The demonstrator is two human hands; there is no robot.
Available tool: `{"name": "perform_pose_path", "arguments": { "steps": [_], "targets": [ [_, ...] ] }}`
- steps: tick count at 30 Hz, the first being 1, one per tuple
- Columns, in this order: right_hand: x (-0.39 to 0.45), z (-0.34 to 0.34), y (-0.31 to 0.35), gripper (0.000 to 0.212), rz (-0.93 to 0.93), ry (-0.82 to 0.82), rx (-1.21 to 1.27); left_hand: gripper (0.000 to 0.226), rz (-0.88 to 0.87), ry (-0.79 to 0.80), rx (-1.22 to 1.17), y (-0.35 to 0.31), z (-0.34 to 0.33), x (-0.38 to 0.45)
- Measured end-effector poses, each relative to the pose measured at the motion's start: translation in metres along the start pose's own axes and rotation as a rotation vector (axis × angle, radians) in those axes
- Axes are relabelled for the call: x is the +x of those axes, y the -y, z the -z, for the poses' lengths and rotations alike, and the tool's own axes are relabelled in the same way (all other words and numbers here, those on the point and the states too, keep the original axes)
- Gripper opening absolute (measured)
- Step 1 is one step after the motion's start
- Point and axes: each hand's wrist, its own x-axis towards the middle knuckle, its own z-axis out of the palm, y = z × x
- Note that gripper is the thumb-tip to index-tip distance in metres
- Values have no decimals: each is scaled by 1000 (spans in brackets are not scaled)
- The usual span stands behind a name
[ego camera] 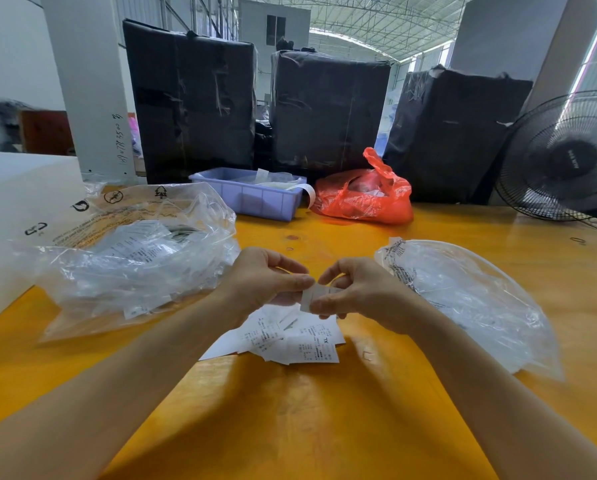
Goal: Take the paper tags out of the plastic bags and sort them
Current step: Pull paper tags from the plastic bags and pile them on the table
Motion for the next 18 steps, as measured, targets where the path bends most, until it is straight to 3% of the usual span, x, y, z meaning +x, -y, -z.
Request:
{"name": "perform_pose_path", "arguments": {
  "steps": [10, 18],
  "targets": [
    [-1, -2, 3, 63, 19, -37, -127, 9, 2, -8, -16, 5, -8, -2],
    [3, 4, -3, 24, 63, -124, 64, 14, 61, -98, -238, 4, -5, 1]
  ]
}}
